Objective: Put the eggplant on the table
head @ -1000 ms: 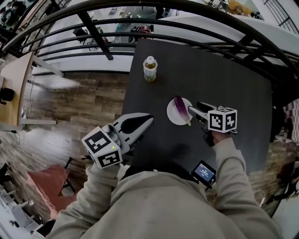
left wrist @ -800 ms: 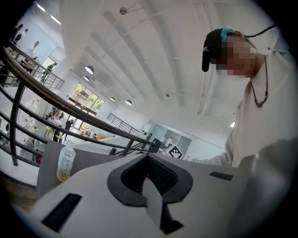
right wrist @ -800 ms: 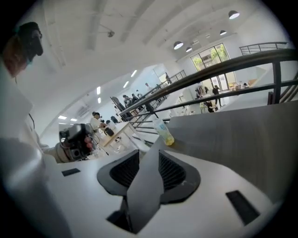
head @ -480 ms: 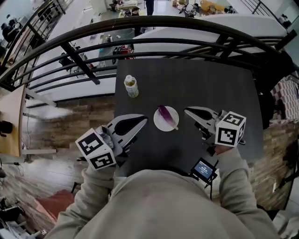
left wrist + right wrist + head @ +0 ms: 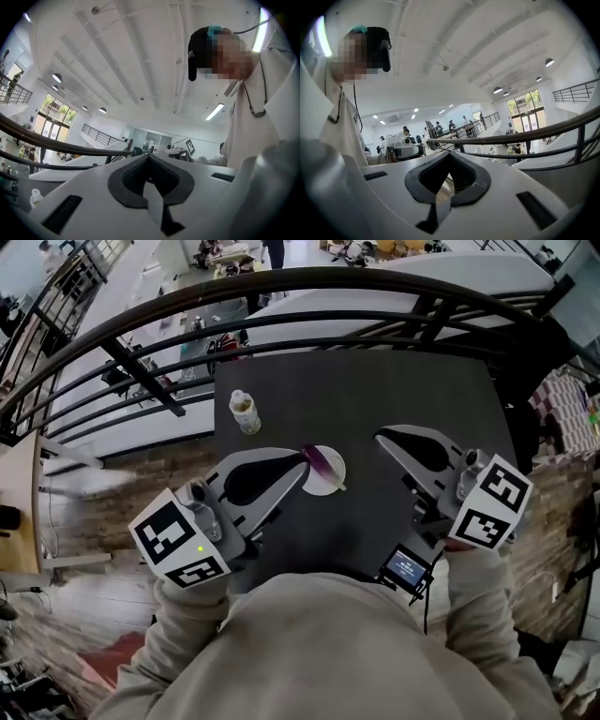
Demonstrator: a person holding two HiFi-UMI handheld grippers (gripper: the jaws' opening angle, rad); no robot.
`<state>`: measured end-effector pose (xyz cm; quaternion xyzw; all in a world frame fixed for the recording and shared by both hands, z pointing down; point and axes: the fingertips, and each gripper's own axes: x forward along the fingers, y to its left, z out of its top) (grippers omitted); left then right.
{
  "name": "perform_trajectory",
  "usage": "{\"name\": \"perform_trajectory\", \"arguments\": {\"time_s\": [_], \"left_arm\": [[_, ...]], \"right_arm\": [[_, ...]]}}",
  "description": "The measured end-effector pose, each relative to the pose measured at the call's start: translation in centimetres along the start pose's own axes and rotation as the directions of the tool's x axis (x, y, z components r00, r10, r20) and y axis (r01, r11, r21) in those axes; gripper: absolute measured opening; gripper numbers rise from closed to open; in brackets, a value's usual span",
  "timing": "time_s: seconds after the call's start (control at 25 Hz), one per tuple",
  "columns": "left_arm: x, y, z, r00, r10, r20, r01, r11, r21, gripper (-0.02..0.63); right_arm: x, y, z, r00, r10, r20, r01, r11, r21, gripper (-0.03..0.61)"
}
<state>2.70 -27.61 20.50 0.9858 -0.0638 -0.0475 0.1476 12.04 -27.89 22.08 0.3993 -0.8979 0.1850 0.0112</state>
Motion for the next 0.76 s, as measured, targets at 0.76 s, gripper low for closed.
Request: {"name": "perform_trajectory", "arguments": {"time_s": [0.76], "left_arm": [[1.6,0.1,-1.0,1.0,0.019,-0.011,-0.019,0.999,-0.039,0.006]], "right_arm": [[-1.0,-0.7,0.7,1.0,0.005,-0.001,-0.005,1.0,0.009,0.014]]}}
